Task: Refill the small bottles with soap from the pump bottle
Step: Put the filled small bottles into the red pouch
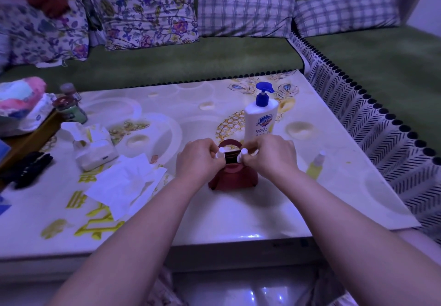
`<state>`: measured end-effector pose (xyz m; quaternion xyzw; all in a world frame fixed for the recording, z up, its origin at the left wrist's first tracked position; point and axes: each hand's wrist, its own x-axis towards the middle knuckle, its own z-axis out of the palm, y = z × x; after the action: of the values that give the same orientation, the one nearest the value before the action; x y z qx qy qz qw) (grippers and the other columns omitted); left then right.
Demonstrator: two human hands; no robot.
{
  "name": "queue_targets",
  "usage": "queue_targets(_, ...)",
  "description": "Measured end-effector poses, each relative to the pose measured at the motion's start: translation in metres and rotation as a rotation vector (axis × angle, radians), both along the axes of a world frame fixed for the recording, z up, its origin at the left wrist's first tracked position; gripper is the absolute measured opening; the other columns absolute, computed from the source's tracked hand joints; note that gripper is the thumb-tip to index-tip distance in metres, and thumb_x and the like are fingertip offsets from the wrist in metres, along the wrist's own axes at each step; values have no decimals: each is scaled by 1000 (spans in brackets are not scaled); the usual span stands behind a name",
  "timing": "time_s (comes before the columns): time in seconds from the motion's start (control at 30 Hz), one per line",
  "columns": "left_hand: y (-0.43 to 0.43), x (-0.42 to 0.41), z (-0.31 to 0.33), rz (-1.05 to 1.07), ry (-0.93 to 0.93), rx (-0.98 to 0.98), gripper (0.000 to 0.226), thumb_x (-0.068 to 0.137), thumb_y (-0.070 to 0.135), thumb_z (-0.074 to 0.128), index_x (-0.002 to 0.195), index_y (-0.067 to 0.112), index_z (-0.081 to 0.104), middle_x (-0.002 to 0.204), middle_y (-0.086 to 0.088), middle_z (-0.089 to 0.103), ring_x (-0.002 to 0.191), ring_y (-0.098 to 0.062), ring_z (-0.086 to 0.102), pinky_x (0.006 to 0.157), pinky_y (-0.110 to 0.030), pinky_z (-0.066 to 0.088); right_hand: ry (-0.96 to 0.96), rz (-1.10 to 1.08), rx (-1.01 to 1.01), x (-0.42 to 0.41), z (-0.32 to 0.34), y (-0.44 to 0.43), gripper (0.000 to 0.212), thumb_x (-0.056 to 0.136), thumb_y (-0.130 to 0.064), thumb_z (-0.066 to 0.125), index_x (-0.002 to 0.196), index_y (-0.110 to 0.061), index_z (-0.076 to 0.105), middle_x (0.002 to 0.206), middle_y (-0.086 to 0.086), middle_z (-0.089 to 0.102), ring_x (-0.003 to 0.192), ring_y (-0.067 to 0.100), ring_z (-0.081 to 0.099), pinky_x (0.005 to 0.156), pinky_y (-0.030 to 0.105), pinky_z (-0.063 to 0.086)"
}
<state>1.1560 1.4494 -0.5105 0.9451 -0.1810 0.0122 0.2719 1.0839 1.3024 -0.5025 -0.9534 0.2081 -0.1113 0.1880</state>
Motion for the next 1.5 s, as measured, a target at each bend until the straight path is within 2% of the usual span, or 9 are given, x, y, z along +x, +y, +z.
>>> queue_targets(0.3, 4, 0, 0, 46, 77, -81, 21, 84, 43, 58, 87, 24, 66, 83, 9, 66, 88, -16, 61, 72, -29, 46, 8, -38, 34, 7, -9, -2, 25, 88, -40, 47, 83, -33, 70, 88, -8, 68, 94, 17, 61, 78, 37, 30)
queue_targets(0.4, 4, 2, 0, 35, 90, -99, 21, 84, 42, 59, 92, 24, 66, 87, 9, 65, 89, -15, 60, 72, -28, 45, 1, -30, 78, 8, -8, 0, 23, 88, -38, 48, 99, -34, 68, 99, -10, 69, 103, 18, 61, 83, 39, 32)
queue_targets(0.5, 3, 3, 2, 18, 94, -112, 21, 81, 41, 61, 96, 27, 66, 90, 9, 64, 91, -14, 59, 74, -30, 46, -1, -36, 120, 7, -3, 1, 33, 87, -37, 53, 119, -35, 60, 114, -13, 66, 113, 15, 57, 90, 38, 33)
queue_targets(0.77, -13, -6, 15, -32, 82, -160, 28, 75, 39, 63, 102, 30, 65, 103, 6, 62, 101, -18, 56, 85, -35, 48, -21, -58, 142, -10, 8, -11, 41, 83, -46, 58, 122, -36, 57, 119, -14, 64, 117, 14, 55, 95, 38, 35)
queue_targets(1.0, -32, -22, 28, -74, -17, -140, 29, 72, 37, 66, 100, 29, 68, 102, 7, 60, 105, -18, 55, 87, -39, 49, -6, -195, 98, -44, 8, -42, 39, 84, -29, 59, 122, -36, 58, 122, -8, 62, 123, 19, 45, 93, 38, 34)
queue_targets(1.13, -49, -31, 33, -127, -60, -144, 22, 77, 33, 60, 97, 27, 68, 92, 11, 59, 98, -19, 60, 84, -37, 50, 11, -332, 87, -63, 4, -65, 51, 85, -24, 59, 134, -31, 47, 134, -1, 50, 128, 24, 37, 95, 41, 34)
queue_targets(1.23, -64, -38, 36, -161, -107, -119, 22, 80, 31, 58, 99, 27, 68, 99, 7, 64, 101, -21, 56, 85, -34, 47, 38, -413, 137, -72, -2, -83, 57, 87, -19, 55, 141, -27, 37, 138, 2, 45, 130, 26, 34, 97, 42, 33)
queue_targets(1.37, -80, -43, 35, -177, -94, -123, 20, 82, 28, 57, 97, 29, 69, 105, 7, 67, 104, -21, 54, 85, -33, 47, 40, -435, 235, -75, -14, -96, 50, 92, -22, 51, 140, -26, 39, 134, -1, 51, 128, 27, 38, 96, 43, 32)
queue_targets(1.5, -86, -43, 35, -164, -114, -134, 19, 82, 26, 57, 96, 30, 69, 103, 8, 68, 103, -21, 56, 82, -32, 49, 43, -427, 302, -74, -24, -102, 36, 91, -25, 51, 127, -29, 53, 127, -4, 58, 123, 25, 45, 95, 40, 31)
